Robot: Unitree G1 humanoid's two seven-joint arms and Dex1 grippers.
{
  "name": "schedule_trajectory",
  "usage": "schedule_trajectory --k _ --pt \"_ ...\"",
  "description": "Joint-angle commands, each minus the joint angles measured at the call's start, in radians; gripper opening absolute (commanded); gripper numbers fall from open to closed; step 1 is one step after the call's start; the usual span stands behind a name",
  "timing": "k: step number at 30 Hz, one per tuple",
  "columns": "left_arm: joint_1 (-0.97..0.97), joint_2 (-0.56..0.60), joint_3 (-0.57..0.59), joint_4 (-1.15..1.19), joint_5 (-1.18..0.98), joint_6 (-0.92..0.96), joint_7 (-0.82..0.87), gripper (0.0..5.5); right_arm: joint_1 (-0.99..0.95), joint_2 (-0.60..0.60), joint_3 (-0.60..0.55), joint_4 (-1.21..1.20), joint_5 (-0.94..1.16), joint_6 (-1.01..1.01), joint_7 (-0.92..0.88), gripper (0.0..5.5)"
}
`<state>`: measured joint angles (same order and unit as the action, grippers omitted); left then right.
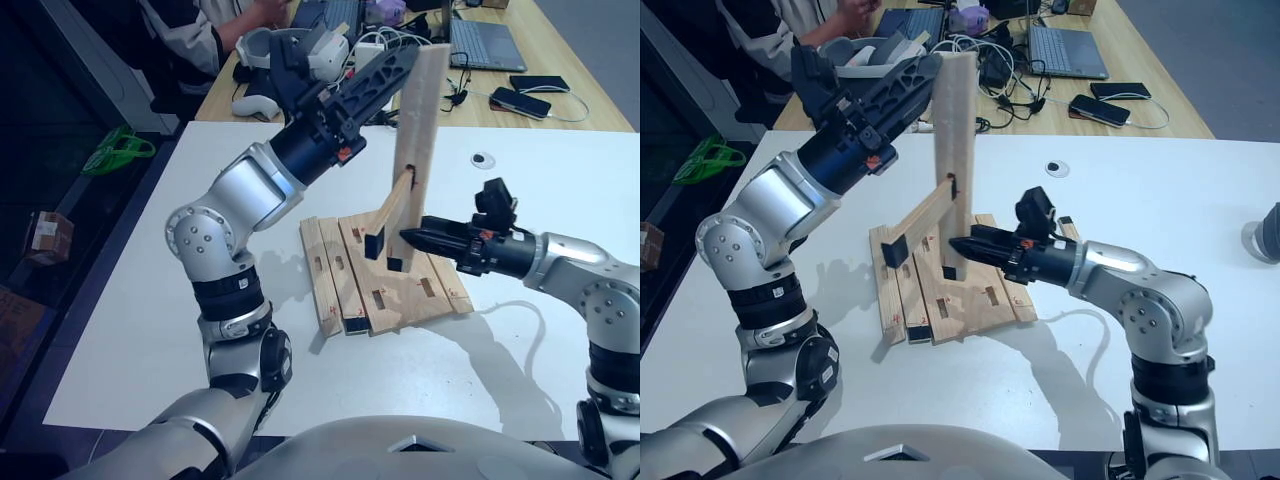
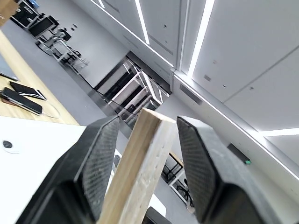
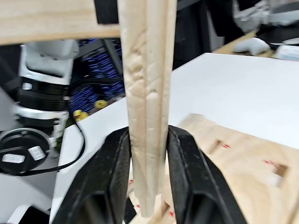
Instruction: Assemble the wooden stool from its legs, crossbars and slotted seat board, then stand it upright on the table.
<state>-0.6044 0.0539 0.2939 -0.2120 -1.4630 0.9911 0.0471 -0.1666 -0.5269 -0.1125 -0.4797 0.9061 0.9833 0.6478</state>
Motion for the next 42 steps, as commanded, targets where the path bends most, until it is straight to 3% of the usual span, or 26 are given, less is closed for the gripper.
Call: schedule_trajectory --k 1,7,17,26,42 --pt "0.052 0.038 -0.009 -0.015 0.034 -0.038 0.029 2.26 0.142 0.025 -0.115 -0.052 0.043 0.016 -0.115 1.02" --pt "0.116 0.061 -0.033 -0.047 0.089 -0.089 0.065 2.26 0.312 0.101 -0.213 -0.040 0.045 -0.020 -0.263 1.02" --pt "0.198 0.042 -0.156 -0.141 0.199 -0.135 0.056 2.26 0.316 0.141 -0.201 0.051 0.032 -0.060 -0.281 1.02" --pt "0.211 0.032 -0.191 -0.133 0.244 -0.165 0.033 2.26 0.318 0.138 -0.153 0.085 0.046 -0.057 -0.244 1.02" --pt "0.218 0.017 -0.207 -0.137 0.290 -0.177 0.023 2.26 0.249 0.036 -0.019 0.223 -0.268 -0.276 -0.150 1.02"
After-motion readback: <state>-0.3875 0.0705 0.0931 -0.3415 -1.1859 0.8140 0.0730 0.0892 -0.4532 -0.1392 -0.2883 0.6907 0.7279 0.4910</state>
